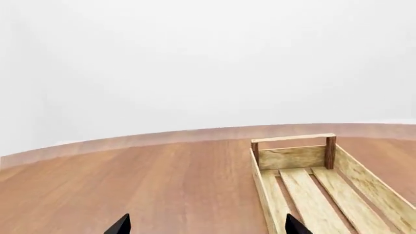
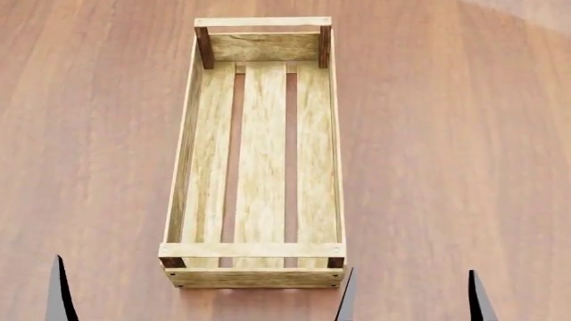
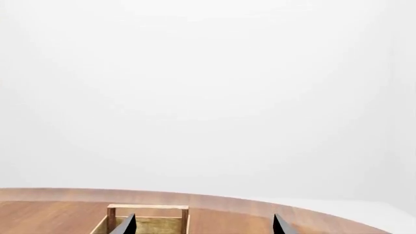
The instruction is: Stack the right bowl on the left bowl and place them in the tray.
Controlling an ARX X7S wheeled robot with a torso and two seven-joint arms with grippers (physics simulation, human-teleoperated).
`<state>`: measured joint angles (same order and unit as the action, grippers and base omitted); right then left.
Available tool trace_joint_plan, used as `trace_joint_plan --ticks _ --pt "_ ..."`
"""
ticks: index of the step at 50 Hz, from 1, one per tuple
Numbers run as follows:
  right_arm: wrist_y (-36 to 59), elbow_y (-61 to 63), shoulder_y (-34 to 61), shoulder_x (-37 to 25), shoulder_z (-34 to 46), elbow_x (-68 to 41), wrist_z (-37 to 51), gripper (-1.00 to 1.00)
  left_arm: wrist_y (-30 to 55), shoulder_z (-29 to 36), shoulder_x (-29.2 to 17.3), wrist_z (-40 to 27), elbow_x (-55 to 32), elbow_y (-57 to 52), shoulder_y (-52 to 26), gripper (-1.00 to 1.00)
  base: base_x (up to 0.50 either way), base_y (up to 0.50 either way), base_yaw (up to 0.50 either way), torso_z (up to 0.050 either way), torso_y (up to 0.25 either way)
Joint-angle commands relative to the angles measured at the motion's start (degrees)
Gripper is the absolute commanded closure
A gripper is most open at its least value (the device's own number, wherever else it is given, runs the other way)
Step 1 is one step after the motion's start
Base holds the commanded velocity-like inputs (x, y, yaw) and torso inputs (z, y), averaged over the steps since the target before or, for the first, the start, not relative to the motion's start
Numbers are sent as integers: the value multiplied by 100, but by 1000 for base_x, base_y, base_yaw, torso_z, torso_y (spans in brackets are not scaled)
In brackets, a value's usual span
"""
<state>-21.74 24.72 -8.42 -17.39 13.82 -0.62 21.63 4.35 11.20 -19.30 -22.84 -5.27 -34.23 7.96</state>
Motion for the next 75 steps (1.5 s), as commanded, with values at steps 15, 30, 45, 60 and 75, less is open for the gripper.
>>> trace_joint_plan --ticks 15,30,45,60,75 --pt "33 -46 13 58 -85 108 -62 -100 1238 -993 -493 378 -1131 -429 10 -100 0 0 0 0 0" --pt "33 -62 19 33 -56 102 -26 -100 1596 -1440 -660 384 -1725 -443 104 -100 0 0 0 0 0" --pt "16 -97 24 12 -20 102 8 -100 2226 -1760 -705 549 -2884 -201 -37 -100 0 0 0 0 0" --pt "18 -127 38 -7 11 106 44 -100 2785 -2158 -705 333 -3867 -156 -187 -100 0 0 0 0 0" --pt "43 -124 55 -32 26 90 80 -100 3385 -2400 -745 19 -4827 -190 -225 -100 0 0 0 0 0"
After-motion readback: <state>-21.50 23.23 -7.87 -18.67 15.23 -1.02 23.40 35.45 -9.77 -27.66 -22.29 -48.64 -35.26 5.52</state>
